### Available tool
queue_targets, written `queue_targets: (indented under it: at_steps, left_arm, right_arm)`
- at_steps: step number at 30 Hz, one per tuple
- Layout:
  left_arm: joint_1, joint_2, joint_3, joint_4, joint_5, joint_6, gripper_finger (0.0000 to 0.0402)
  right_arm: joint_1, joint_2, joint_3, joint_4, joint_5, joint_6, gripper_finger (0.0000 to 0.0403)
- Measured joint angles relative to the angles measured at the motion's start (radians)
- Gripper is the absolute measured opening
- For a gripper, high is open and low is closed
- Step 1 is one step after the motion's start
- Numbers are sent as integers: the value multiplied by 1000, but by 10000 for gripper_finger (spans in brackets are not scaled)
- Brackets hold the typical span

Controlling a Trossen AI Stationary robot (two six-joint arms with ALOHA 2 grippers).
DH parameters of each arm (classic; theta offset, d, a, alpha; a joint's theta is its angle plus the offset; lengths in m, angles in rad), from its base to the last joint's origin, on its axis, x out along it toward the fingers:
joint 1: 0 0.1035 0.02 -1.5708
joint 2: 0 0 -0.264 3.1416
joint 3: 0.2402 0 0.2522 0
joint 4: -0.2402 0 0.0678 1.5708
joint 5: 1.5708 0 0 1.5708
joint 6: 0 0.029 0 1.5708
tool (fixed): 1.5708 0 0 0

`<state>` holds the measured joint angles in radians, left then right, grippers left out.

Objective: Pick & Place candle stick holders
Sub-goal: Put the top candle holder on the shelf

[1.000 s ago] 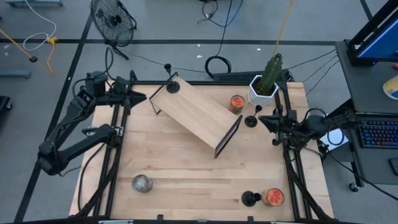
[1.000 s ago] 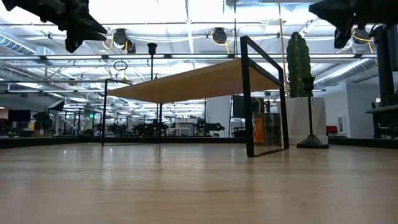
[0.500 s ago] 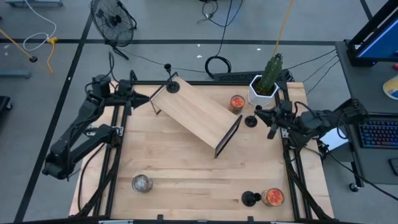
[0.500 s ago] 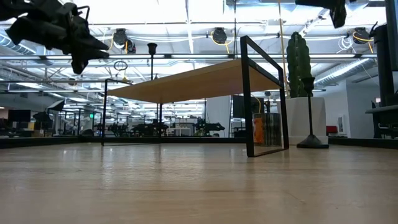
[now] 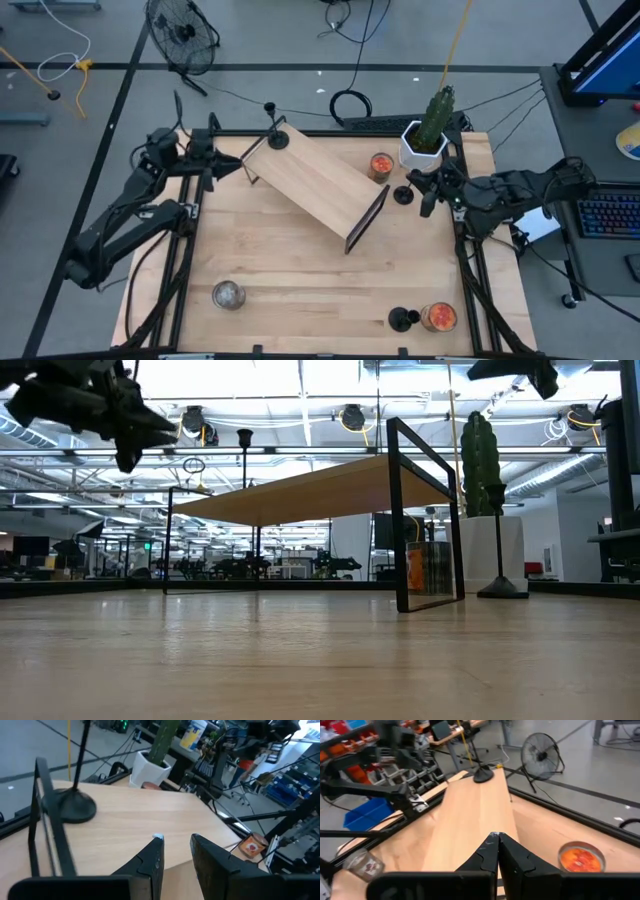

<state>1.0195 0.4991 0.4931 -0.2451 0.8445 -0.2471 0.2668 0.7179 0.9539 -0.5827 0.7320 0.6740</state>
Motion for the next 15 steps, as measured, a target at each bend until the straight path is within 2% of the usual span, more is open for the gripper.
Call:
queue_targets:
  at_steps: [8, 15]
  left_arm:
    - [-211, -147, 0, -28, -233, -73, 102]
    - [-383, -226, 0, -141, -471, -97, 102]
  right_arm:
    - [-53, 1, 4, -32, -4, 22, 0]
    - [-114, 33, 96, -164, -44, 78, 0]
